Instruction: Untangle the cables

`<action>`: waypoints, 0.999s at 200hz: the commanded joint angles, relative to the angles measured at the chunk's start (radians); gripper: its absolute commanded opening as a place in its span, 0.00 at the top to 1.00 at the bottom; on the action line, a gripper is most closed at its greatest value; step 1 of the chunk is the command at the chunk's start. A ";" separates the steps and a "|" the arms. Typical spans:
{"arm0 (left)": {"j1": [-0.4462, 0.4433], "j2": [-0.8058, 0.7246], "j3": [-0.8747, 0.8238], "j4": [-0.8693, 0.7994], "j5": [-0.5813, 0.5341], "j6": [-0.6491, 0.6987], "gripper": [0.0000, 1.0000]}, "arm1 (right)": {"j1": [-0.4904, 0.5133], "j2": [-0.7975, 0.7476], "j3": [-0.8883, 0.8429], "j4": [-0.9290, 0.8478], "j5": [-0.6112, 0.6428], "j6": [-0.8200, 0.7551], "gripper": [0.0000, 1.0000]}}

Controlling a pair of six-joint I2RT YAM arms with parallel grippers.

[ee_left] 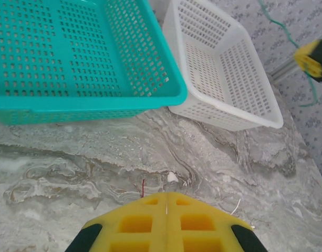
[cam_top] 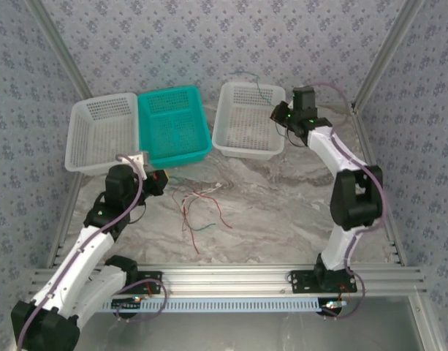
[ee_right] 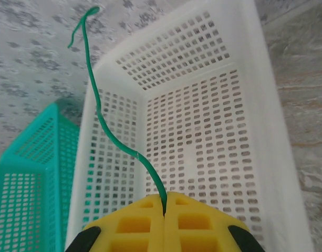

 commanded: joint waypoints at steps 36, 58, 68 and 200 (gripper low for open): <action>-0.023 0.075 0.083 0.087 0.063 0.073 1.00 | 0.045 0.214 0.229 -0.130 -0.057 0.023 0.65; -0.043 0.068 0.077 0.085 0.065 0.076 1.00 | 0.049 0.190 0.236 -0.154 -0.032 0.018 0.49; -0.053 0.066 0.077 0.084 0.064 0.076 1.00 | 0.048 0.167 0.237 -0.166 -0.019 0.008 0.45; -0.185 0.168 0.227 0.077 0.027 0.116 1.00 | 0.271 -0.530 -0.229 -0.136 -0.225 -0.392 0.32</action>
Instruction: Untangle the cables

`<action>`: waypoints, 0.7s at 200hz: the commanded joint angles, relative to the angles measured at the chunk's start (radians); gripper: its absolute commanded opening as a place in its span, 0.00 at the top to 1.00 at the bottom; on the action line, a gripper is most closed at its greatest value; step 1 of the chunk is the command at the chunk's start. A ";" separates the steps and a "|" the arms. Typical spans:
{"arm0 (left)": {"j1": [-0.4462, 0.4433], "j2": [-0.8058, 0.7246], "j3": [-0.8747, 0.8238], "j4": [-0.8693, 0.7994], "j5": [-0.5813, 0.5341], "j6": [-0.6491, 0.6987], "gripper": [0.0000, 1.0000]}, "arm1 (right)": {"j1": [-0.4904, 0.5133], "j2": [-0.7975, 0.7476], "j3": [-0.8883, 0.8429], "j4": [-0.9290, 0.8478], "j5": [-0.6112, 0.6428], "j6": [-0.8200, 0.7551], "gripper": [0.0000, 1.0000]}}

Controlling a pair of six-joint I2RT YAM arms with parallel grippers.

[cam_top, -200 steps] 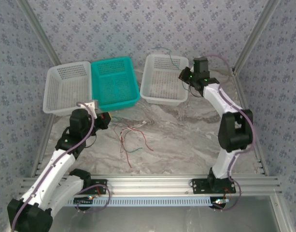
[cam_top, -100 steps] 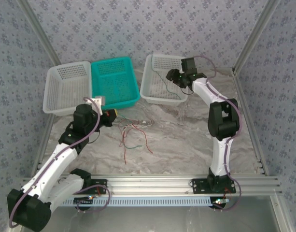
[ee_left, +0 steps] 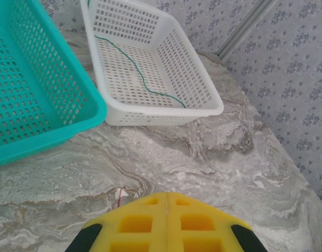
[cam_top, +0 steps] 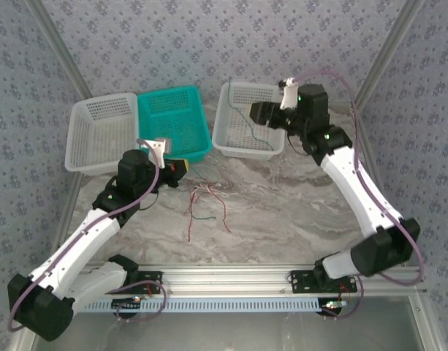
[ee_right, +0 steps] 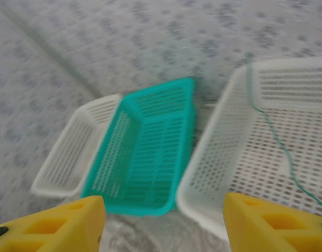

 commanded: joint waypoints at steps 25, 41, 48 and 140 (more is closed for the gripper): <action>-0.029 0.028 0.078 0.022 -0.019 0.040 1.00 | 0.182 -0.111 -0.319 0.141 -0.025 -0.044 0.22; -0.029 0.031 0.088 0.010 -0.024 0.048 1.00 | 0.248 -0.109 -0.411 0.226 -0.017 -0.016 0.13; -0.029 0.032 0.093 0.008 -0.026 0.050 1.00 | 0.275 -0.093 -0.434 0.241 -0.016 -0.022 0.10; -0.031 0.006 0.096 -0.033 -0.050 0.056 1.00 | 0.387 0.192 -0.405 0.312 -0.151 -0.029 0.29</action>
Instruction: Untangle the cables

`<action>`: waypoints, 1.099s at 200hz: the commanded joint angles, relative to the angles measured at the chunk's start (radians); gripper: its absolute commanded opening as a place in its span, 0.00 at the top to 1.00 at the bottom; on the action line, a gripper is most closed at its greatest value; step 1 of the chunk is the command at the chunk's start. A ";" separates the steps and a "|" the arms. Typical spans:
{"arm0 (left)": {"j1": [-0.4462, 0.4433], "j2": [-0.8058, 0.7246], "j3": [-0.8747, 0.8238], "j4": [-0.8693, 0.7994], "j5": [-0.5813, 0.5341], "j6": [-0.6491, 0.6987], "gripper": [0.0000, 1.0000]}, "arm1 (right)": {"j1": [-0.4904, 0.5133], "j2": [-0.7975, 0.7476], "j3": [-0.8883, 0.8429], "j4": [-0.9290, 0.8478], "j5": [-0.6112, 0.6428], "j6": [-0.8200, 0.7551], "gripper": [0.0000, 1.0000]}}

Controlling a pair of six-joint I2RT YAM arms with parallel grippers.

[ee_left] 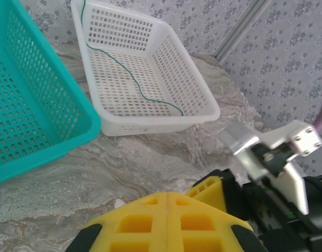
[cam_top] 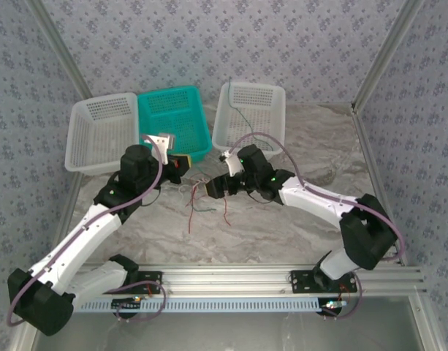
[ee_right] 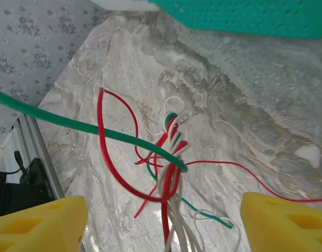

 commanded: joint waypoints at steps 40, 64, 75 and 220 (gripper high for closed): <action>-0.005 -0.056 0.035 -0.029 -0.067 0.010 1.00 | 0.024 0.080 0.031 0.052 -0.030 -0.003 0.54; -0.006 -0.084 0.047 -0.081 -0.166 -0.014 1.00 | 0.018 0.069 0.016 0.041 0.014 -0.009 0.77; -0.004 -0.099 0.055 -0.118 -0.230 -0.030 1.00 | 0.013 0.064 0.006 0.029 0.038 -0.010 0.95; 0.149 -0.239 0.010 -0.237 -0.349 -0.162 1.00 | -0.148 -0.069 -0.157 -0.032 0.183 0.075 1.00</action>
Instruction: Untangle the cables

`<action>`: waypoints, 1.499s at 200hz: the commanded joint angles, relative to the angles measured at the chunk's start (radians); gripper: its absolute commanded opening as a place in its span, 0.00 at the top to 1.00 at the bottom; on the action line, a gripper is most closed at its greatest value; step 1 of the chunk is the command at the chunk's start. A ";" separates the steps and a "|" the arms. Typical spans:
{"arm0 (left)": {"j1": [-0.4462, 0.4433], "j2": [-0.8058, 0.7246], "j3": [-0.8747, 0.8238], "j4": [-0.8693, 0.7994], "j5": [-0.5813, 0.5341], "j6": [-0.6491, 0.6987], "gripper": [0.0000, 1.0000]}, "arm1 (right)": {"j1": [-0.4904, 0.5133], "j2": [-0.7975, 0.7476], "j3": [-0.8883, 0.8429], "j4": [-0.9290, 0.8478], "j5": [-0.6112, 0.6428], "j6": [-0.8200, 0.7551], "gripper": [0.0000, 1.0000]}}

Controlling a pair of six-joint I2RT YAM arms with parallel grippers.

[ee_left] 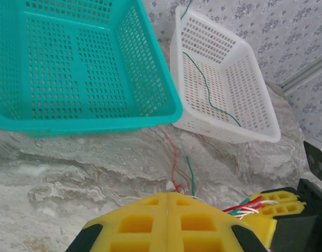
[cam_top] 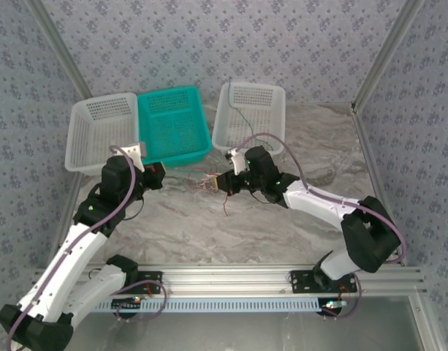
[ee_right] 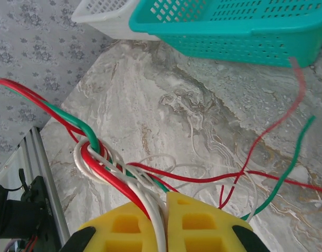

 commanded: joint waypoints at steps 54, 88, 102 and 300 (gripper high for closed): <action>0.052 -0.044 0.010 0.039 -0.145 -0.007 1.00 | -0.209 -0.078 -0.114 -0.226 0.232 0.100 1.00; 0.054 -0.041 0.011 0.045 -0.142 -0.009 1.00 | -0.246 -0.110 -0.135 -0.250 0.249 0.102 1.00; 0.054 -0.036 0.010 0.050 -0.136 -0.013 1.00 | -0.253 -0.121 -0.142 -0.245 0.234 0.098 1.00; -0.183 0.394 0.167 0.324 0.161 0.005 0.25 | 0.060 -0.228 0.031 -0.376 0.156 -0.219 1.00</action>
